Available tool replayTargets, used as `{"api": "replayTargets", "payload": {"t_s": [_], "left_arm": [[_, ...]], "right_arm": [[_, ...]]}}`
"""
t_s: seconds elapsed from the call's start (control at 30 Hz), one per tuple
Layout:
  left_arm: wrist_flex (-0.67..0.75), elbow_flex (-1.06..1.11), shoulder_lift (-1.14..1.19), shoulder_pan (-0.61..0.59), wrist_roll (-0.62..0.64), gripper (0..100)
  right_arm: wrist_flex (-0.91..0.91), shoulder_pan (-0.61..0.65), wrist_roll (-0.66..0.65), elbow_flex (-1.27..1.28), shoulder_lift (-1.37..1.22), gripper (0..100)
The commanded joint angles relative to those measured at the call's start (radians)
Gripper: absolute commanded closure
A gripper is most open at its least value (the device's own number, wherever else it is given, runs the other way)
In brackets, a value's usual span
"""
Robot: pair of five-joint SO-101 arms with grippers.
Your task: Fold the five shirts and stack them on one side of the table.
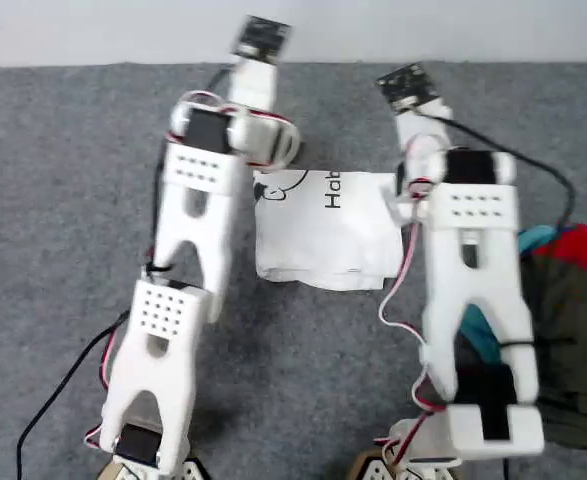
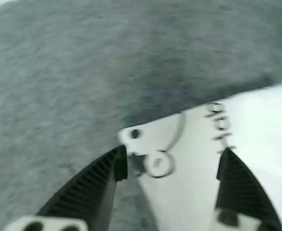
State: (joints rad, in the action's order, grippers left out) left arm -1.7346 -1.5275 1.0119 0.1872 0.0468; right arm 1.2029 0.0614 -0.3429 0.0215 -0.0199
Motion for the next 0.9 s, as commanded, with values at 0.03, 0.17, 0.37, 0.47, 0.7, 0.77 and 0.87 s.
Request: {"api": "replayTargets", "payload": {"t_s": [0.03,0.17,0.37,0.47,0.7,0.77,0.87], "left_arm": [[-0.021,-0.042,-0.153,-0.048,0.0,70],[-0.021,-0.041,-0.281,-0.038,0.0,70],[-0.023,-0.039,-0.417,-0.034,0.0,70],[-0.023,-0.012,-0.46,-0.034,0.0,70],[-0.023,0.214,-0.594,-0.037,0.0,70],[-0.023,0.289,-0.652,-0.037,-0.002,70],[-0.021,0.412,-0.763,-0.037,-0.005,70]], "right_arm": [[-0.225,0.018,0.107,0.015,-0.162,81.9],[-0.271,0.018,0.132,0.006,-0.302,81.9],[-0.272,0.041,0.132,-0.066,-0.447,82.1],[-0.274,0.053,0.13,-0.075,-0.496,82.3],[-0.271,0.058,0.02,-0.075,-0.513,99.8],[-0.246,0.058,0.009,-0.075,-0.495,96.9],[-0.196,0.056,0.006,-0.077,-0.418,98.5]]}}
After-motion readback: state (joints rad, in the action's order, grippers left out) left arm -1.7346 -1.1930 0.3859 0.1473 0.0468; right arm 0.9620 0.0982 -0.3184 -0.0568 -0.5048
